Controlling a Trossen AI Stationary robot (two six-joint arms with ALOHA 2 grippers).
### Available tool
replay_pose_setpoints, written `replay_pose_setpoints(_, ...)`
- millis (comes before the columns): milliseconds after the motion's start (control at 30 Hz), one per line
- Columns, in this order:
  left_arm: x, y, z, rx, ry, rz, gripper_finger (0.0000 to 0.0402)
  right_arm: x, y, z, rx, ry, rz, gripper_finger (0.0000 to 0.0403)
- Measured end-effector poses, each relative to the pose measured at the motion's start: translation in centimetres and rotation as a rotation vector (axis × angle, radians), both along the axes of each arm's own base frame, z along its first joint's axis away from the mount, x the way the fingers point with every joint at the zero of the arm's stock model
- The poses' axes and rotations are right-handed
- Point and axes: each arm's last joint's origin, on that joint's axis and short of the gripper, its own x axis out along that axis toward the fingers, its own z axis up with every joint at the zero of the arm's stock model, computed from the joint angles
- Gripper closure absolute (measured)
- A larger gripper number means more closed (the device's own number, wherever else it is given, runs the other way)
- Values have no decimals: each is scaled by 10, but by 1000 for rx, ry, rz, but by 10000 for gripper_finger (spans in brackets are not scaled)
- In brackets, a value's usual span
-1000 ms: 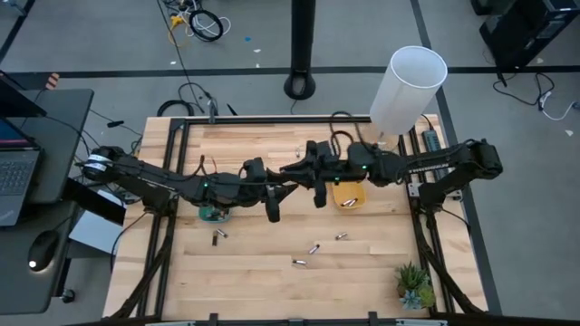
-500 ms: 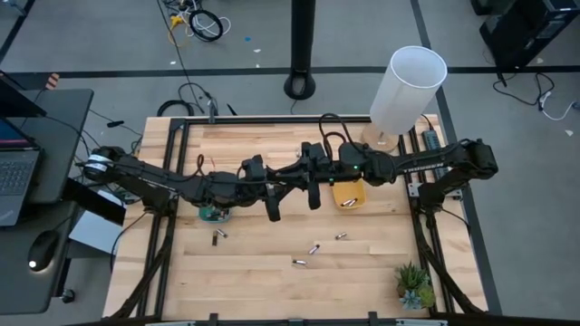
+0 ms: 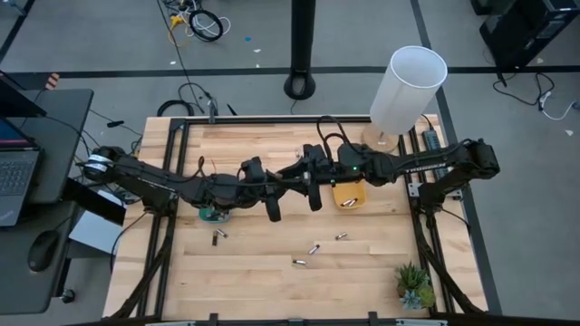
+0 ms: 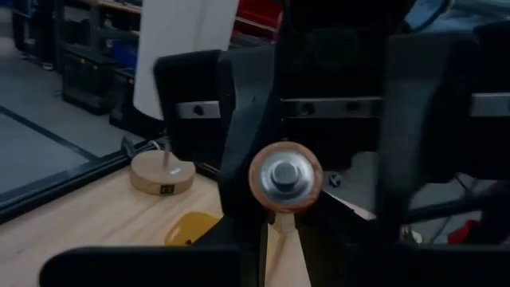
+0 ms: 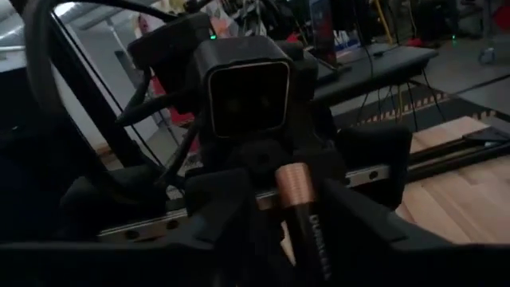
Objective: Sort batteries
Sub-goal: Put the black battery into the green bin
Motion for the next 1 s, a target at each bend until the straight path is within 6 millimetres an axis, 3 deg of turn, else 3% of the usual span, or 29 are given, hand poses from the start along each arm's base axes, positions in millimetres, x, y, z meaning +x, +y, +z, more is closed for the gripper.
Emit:
replay_pose_setpoints(167, -9, 4, 6, -16, 20, 40, 343, -13, -8, 10, -7, 20, -36, 192)
replay_pose_setpoints(400, -53, 11, 4, -86, 294, 96, 343, -42, -16, 18, -82, 158, -127, 192)
replay_pose_setpoints(600, -107, 16, -46, -317, 818, 146, 343, -49, -15, 19, -122, 202, -160, 213)
replay_pose_setpoints(700, -129, 16, -70, -432, 992, 217, 343, -46, -11, 17, -125, 200, -149, 223)
replay_pose_setpoints(900, -141, 14, -114, -645, 1071, 261, 341, -35, -3, 6, -135, 219, -121, 239)
replay_pose_setpoints(1000, -144, 14, -120, -690, 1076, 298, 287, -32, 1, 4, -136, 217, -108, 244)
